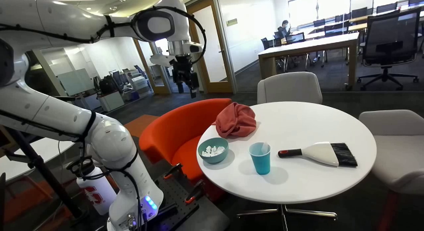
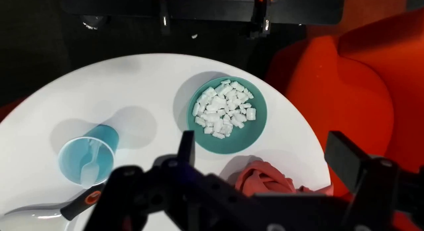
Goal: Remove the spoon from the cup and put it on the table
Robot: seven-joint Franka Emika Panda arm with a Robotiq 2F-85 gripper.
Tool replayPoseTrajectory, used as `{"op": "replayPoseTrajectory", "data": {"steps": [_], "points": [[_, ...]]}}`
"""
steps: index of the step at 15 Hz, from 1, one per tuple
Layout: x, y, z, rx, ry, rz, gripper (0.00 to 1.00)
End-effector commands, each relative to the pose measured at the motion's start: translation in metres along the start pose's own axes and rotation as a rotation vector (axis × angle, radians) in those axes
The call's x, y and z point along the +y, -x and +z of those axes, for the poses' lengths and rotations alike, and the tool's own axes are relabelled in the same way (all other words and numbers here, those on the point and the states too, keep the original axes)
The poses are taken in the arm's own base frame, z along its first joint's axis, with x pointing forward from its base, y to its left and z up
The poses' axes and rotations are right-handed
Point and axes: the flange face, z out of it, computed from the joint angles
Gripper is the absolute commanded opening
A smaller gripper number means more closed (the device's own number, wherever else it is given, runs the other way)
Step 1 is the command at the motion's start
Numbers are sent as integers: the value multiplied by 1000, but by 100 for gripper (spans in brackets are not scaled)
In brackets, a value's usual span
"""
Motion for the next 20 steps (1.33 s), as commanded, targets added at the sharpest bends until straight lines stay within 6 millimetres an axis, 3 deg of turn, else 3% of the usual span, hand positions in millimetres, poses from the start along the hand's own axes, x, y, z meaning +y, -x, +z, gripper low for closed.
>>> {"op": "replayPoseTrajectory", "data": {"steps": [1,6,9,10,12,16,20], "points": [[29,-20,4,43,67,28,100],[107,-56,30,134,177,102,100],[155,-75,61,123,177,174,100],[131,-58,49,147,160,160,100],[140,-63,63,122,159,173,100],[134,-61,54,143,164,163,100],[142,-65,69,187,201,100,100]]}}
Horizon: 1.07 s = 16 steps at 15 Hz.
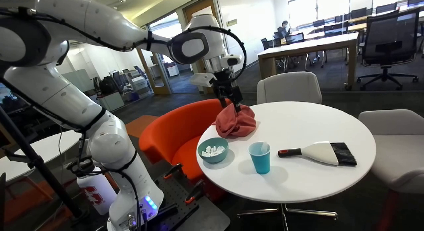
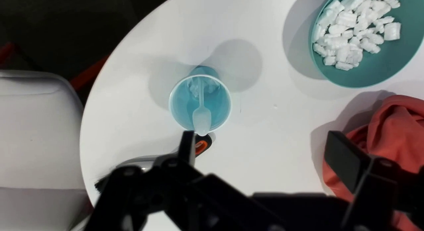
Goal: Remove the spoon from the cup and put it on the table
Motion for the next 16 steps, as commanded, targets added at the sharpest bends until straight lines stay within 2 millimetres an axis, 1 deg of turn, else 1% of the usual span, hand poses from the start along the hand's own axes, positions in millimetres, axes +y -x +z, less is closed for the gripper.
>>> {"op": "replayPoseTrajectory", "data": {"steps": [1,4,8,10,13,14,15,16], "points": [[10,0,20,35,11,-58,100],[24,0,41,64,6,-110,100],[53,-2,75,85,-12,-146,100],[61,-5,95,78,-40,-134,100],[66,-13,132,33,-43,-91,100],[68,-15,139,19,-23,-64,100],[61,-2,124,29,-49,-96,100],[63,-5,133,17,-40,-86,100]]}}
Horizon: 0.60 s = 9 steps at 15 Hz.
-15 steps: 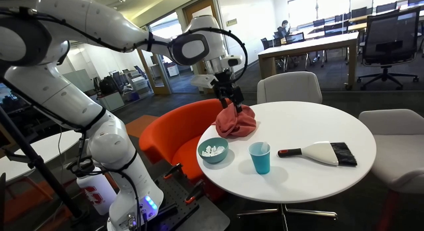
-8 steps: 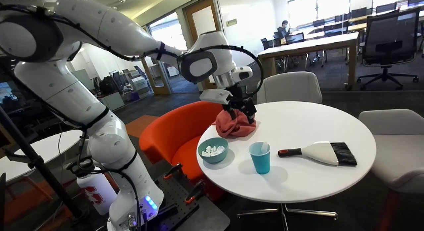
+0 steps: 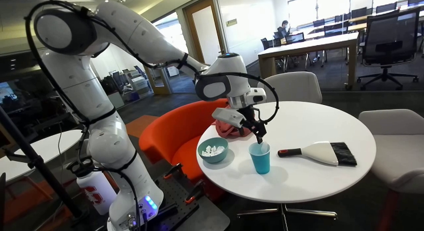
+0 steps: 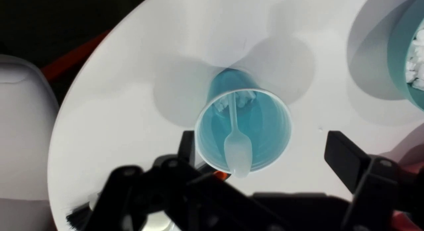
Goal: Remove the spoon from the cup and put it on the table
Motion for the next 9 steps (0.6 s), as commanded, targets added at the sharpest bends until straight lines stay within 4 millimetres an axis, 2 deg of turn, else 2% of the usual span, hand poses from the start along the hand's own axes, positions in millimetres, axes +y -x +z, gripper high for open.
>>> {"op": "replayPoseTrajectory", "data": {"steps": [1,5,9], "points": [[0,-2,5,-11,4,1,100],[4,-7,8,-16,10,1,100],[-3,-4,16,16,23,7,100]]}}
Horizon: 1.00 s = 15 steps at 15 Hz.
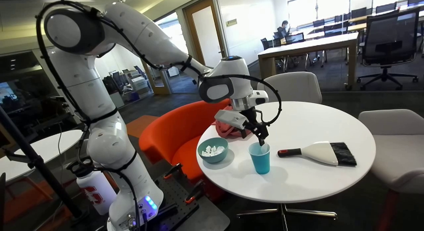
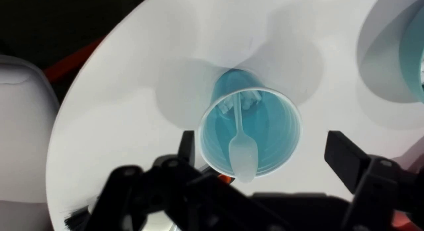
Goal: Remove the spoon from the cup and put it on the table
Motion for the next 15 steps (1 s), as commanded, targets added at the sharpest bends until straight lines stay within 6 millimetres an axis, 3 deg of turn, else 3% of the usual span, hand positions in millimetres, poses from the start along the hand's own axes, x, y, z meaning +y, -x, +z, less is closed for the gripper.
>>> {"op": "replayPoseTrajectory", "data": {"steps": [1,4,8,15], "points": [[-5,3,7,34,12,13,87],[-6,4,14,56,30,29,65],[-6,5,25,82,59,30,69],[-16,-4,49,120,67,46,56]]}}
